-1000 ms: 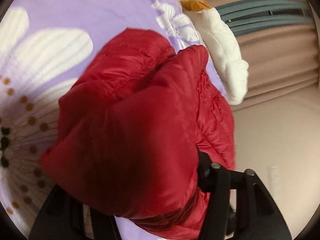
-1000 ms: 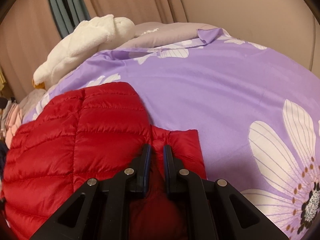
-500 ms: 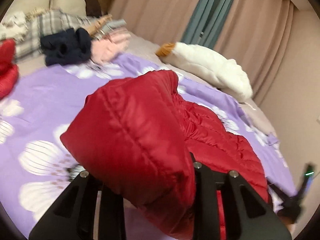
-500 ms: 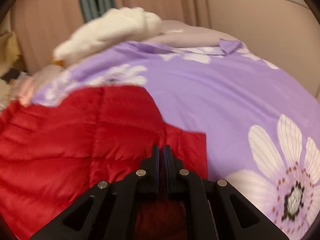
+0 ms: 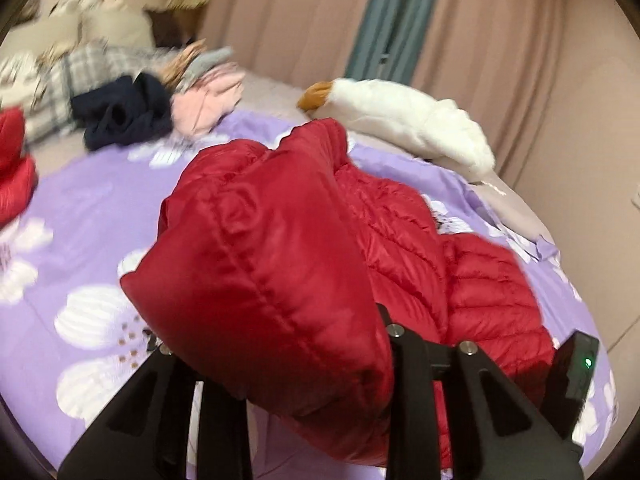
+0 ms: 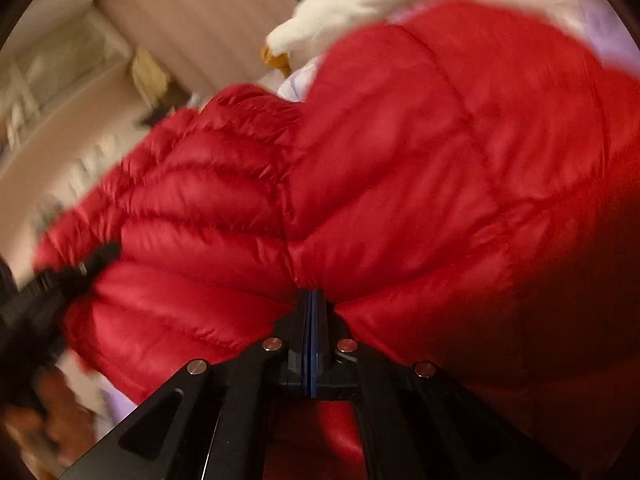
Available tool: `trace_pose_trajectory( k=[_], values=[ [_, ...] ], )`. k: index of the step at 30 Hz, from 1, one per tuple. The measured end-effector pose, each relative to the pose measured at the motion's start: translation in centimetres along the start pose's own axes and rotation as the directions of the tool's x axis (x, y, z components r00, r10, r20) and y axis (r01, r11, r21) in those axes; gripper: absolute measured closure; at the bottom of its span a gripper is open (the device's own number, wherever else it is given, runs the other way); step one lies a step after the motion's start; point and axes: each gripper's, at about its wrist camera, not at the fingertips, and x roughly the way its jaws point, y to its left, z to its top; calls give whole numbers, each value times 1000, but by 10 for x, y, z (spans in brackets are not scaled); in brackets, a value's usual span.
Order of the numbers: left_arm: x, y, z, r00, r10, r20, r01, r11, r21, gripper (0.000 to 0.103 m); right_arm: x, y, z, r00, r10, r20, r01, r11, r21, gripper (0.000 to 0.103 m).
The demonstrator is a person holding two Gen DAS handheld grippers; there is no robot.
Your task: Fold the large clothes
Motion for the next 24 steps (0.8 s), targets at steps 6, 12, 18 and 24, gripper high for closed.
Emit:
trace_pose_trajectory(
  k=[6, 12, 18, 24],
  values=[
    [-18, -34, 14, 996, -45, 80, 37, 995, 96, 73, -26, 42, 6, 965, -248, 88, 259, 955, -145, 103],
    [-20, -53, 24, 995, -68, 78, 61, 995, 85, 71, -88, 72, 17, 872, -384, 305, 451, 871, -193, 103],
    [-25, -84, 24, 990, -113, 85, 102, 986, 131, 71, -136, 53, 21, 800, -453, 394, 528, 843, -105, 103],
    [-26, -127, 18, 972, -232, 21, 225, 957, 185, 69, -167, 31, 26, 748, -507, 428, 559, 829, 5, 103]
  ],
)
